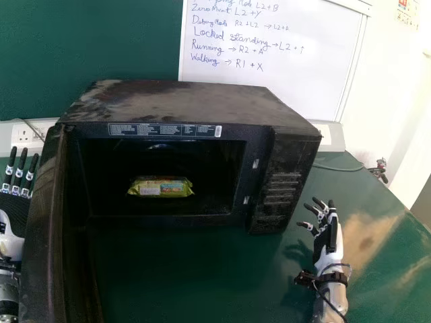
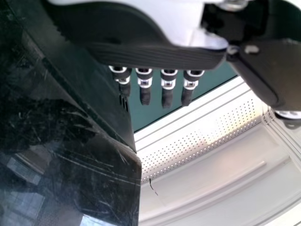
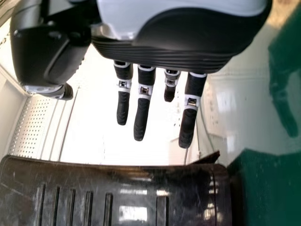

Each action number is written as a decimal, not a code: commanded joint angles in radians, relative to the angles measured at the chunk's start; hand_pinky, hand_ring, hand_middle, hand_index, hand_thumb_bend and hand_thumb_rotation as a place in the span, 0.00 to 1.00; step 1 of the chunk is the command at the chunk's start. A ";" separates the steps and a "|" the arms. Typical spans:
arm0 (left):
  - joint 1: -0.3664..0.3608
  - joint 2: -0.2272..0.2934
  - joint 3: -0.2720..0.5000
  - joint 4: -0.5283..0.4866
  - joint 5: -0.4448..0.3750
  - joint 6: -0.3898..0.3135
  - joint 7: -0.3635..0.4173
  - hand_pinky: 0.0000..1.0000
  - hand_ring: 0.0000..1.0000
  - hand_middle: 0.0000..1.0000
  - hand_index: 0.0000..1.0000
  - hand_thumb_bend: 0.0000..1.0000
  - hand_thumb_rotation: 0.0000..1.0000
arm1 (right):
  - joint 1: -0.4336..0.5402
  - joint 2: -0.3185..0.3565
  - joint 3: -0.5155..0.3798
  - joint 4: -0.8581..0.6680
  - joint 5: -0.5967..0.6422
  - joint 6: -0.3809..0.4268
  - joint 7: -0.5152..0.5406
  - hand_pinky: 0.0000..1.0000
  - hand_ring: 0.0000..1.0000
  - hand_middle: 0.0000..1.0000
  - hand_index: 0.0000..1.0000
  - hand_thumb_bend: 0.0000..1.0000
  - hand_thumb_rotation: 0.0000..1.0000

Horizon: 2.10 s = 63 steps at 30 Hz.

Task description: Put biscuit inside oven

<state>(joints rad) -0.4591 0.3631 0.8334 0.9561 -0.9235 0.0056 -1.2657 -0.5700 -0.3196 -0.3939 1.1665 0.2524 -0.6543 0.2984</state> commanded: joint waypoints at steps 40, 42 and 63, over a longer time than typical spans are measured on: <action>0.101 -0.148 -0.112 -0.306 -0.096 0.175 -0.349 0.02 0.23 0.39 0.31 0.00 1.00 | 0.031 0.046 0.034 0.009 -0.051 -0.013 -0.089 0.45 0.55 0.62 0.73 0.66 0.48; 0.109 -0.155 -0.144 -0.339 -0.098 0.137 -0.349 0.01 0.20 0.36 0.22 0.00 1.00 | 0.031 0.045 0.038 0.009 -0.056 -0.013 -0.096 0.45 0.55 0.62 0.73 0.66 0.48; 0.147 -0.163 -0.308 -0.343 -0.053 -0.134 -0.327 0.08 0.27 0.41 0.29 0.00 0.98 | 0.031 0.042 0.041 0.012 -0.054 -0.012 -0.095 0.45 0.55 0.62 0.73 0.67 0.47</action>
<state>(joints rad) -0.3385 0.2333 0.5233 0.6121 -0.9892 -0.1298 -1.6017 -0.5692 -0.3054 -0.3524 1.1628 0.1952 -0.6606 0.2041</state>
